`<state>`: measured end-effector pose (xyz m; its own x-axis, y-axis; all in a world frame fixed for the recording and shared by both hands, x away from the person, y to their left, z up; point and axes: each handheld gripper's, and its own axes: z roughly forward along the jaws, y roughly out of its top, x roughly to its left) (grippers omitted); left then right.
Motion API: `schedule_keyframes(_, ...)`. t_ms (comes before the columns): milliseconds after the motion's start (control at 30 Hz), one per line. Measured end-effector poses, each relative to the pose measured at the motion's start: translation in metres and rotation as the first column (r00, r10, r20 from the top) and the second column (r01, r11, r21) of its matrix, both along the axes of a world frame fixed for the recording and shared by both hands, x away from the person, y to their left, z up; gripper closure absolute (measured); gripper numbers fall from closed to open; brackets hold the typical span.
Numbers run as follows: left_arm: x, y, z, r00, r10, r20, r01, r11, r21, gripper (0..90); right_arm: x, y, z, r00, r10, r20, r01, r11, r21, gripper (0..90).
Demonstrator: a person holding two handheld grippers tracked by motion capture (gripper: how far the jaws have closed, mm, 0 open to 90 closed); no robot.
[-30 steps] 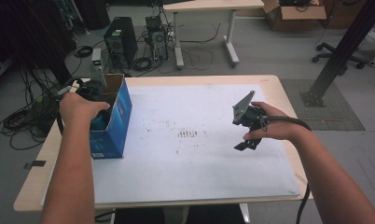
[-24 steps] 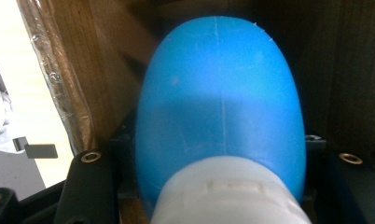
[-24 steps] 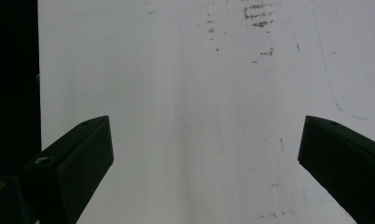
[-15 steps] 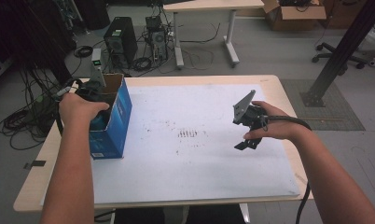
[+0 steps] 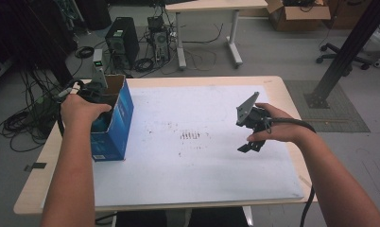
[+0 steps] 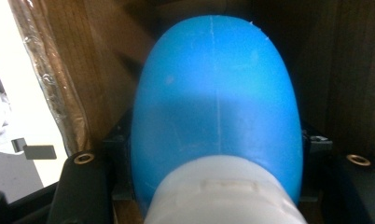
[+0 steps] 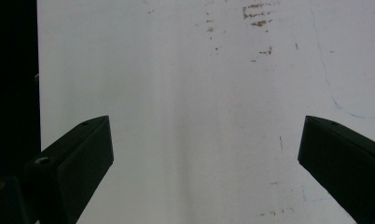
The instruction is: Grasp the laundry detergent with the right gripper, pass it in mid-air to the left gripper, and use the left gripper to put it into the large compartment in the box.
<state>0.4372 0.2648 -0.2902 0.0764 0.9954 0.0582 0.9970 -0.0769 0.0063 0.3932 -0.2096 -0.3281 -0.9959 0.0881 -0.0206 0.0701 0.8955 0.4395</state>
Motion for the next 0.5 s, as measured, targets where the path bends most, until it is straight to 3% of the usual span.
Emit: schedule_keyframes(500,-0.0030,-0.0047,0.0091,0.9999,-0.014,-0.006,0.014,0.9995,0.027,32.6,-0.0012,-0.0032,-0.0003,1.0000,0.002,0.008,-0.002,1.000,0.007,3.4)
